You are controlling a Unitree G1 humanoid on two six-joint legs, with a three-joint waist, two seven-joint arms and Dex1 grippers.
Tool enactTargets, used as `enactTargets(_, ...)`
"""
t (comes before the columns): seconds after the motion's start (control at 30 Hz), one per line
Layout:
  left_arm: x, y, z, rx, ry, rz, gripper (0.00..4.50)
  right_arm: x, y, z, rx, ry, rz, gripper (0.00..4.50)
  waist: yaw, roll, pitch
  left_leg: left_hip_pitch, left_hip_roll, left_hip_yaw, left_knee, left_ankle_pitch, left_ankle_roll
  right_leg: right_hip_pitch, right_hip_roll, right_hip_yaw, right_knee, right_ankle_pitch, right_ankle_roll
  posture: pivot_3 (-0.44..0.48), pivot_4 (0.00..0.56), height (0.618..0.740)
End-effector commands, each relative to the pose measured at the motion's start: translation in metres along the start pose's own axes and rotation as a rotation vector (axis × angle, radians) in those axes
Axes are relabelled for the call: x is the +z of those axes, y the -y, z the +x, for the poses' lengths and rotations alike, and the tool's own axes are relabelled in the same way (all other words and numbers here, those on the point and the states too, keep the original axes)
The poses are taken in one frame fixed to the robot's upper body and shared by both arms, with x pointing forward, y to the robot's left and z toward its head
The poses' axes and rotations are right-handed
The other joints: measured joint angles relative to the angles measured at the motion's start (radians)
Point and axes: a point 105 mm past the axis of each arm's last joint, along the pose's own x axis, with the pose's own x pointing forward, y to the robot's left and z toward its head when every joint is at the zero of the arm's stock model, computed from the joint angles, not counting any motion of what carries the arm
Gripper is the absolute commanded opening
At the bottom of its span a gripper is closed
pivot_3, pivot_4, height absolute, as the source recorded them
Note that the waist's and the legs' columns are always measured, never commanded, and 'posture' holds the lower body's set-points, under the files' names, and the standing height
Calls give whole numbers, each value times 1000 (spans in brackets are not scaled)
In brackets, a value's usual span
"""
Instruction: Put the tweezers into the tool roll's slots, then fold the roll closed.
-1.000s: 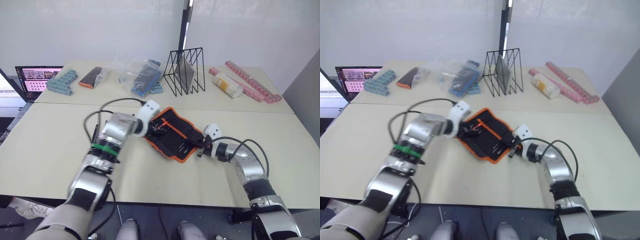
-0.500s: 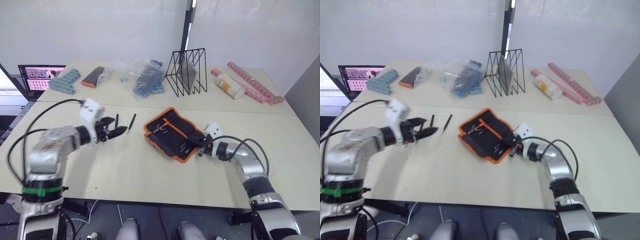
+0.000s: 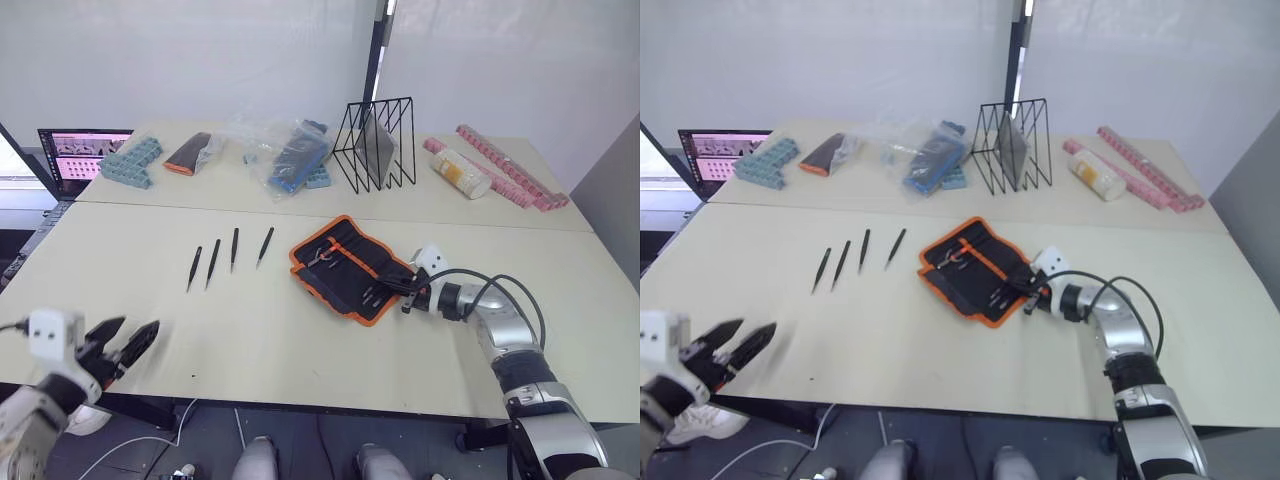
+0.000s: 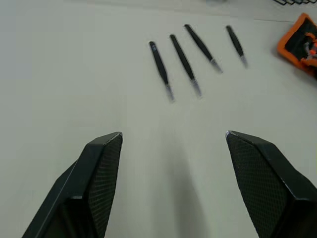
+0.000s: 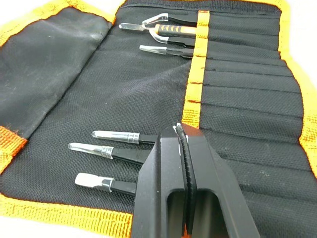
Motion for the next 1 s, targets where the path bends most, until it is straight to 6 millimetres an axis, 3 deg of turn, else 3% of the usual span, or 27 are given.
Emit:
enactTargets(0.03,0,-3,-9,61,52,21,3557,-10,4,-7,-17,-36,36,0,3,-1,0,0,0,0,0,0,0,0,0,0,0,0,0,0,150,735)
enactTargets(0.2,-23,1,-19,92,27,-35,3557,-13,3,-8,-9,-47,46,0,0,-1,-1,0,0,1,0,0,0,0,0,1,0,0,0,0,150,735)
enactTargets(0.5,-18,4,-9,102,54,-42,3557,-15,3,-10,-7,-55,47,0,-1,-1,-1,0,0,1,0,0,0,0,0,1,0,0,0,0,150,735)
enactTargets(0.67,-8,-4,19,197,43,-24,3557,-14,3,-9,-8,-54,42,0,0,-1,-1,0,0,0,0,0,0,0,1,0,0,0,0,0,150,735)
enactTargets(1.0,19,5,83,259,66,-111,3557,-15,-6,-5,2,-47,44,0,-1,-2,-1,0,0,0,1,0,0,0,1,0,1,0,0,0,150,735)
